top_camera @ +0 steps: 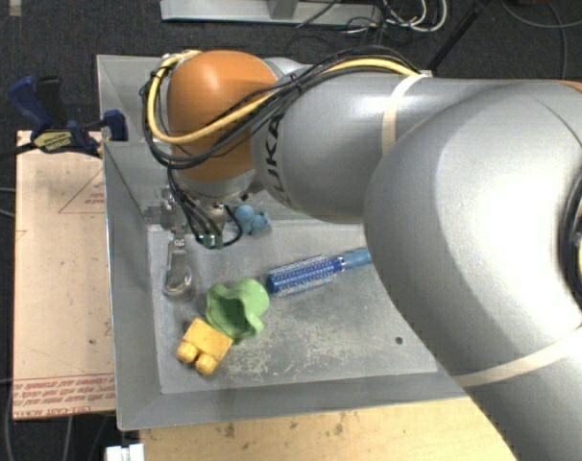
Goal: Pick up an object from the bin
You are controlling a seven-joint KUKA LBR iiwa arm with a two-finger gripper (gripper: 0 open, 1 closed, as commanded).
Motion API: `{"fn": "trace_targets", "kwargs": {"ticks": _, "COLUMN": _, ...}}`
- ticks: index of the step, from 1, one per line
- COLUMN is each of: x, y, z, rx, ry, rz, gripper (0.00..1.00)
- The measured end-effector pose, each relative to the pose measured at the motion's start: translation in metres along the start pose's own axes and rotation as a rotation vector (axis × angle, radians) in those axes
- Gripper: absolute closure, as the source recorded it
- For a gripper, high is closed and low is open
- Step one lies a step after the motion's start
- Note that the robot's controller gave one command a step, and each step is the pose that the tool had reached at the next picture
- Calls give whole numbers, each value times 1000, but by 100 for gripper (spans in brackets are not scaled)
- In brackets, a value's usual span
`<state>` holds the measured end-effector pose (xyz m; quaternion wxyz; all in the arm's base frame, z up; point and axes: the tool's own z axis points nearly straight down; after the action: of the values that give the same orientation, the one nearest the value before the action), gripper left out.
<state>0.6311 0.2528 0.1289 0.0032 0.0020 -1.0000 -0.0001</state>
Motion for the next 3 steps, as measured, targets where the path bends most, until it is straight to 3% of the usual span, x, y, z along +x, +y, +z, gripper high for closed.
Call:
{"fn": "trace_targets", "kwargs": {"ticks": 1, "x": 69, "y": -52, "z": 7, "rx": 3, "ry": 0, "rz": -63, "gripper": 0}}
{"fn": "trace_targets", "kwargs": {"ticks": 2, "x": 88, "y": -118, "z": 63, "rx": 3, "ry": -1, "rz": -110, "gripper": 0}}
{"fn": "trace_targets", "kwargs": {"ticks": 3, "x": 87, "y": -113, "z": 60, "rx": -1, "ry": -7, "rz": -114, "gripper": 100}}
